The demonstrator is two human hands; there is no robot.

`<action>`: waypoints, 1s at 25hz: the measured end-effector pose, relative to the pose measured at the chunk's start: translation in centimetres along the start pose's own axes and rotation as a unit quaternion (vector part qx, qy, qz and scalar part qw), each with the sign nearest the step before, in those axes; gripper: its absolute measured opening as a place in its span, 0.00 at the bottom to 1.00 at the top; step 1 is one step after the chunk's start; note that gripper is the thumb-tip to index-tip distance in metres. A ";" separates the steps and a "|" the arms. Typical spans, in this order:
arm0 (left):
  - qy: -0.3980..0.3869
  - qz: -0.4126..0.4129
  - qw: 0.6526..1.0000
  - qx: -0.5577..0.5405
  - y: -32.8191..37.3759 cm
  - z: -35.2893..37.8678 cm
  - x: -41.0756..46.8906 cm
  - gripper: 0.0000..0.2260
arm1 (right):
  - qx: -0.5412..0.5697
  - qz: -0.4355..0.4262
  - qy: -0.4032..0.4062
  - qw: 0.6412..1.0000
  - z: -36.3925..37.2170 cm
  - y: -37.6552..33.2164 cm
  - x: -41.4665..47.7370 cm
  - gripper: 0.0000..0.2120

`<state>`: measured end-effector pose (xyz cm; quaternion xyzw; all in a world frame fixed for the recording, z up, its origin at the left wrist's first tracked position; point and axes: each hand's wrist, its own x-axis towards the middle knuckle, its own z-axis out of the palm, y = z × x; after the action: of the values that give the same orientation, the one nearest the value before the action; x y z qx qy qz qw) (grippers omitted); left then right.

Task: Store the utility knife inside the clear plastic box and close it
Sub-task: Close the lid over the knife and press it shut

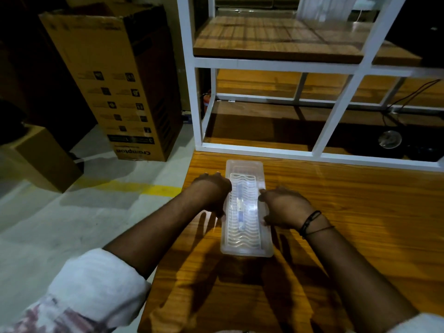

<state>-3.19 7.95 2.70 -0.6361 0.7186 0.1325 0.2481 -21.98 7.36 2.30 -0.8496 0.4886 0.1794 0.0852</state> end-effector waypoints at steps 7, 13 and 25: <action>-0.049 0.029 0.998 0.036 0.8 0.2 -1.5 0.61 | -0.002 -0.014 -0.113 0.994 0.1 0.6 -0.7 0.56; -0.032 0.025 0.999 0.001 0.2 1.4 -1.2 0.65 | -0.033 -0.011 -0.086 0.996 0.2 0.1 -0.1 0.57; -0.030 0.029 0.999 -0.029 -0.3 1.4 -1.5 0.63 | -0.003 -0.019 -0.095 0.995 -0.3 0.4 -0.3 0.52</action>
<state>-2.56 9.92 2.38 -0.6179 0.7247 0.1791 0.2468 -22.43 7.34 2.70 -0.8379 0.4618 0.2593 0.1324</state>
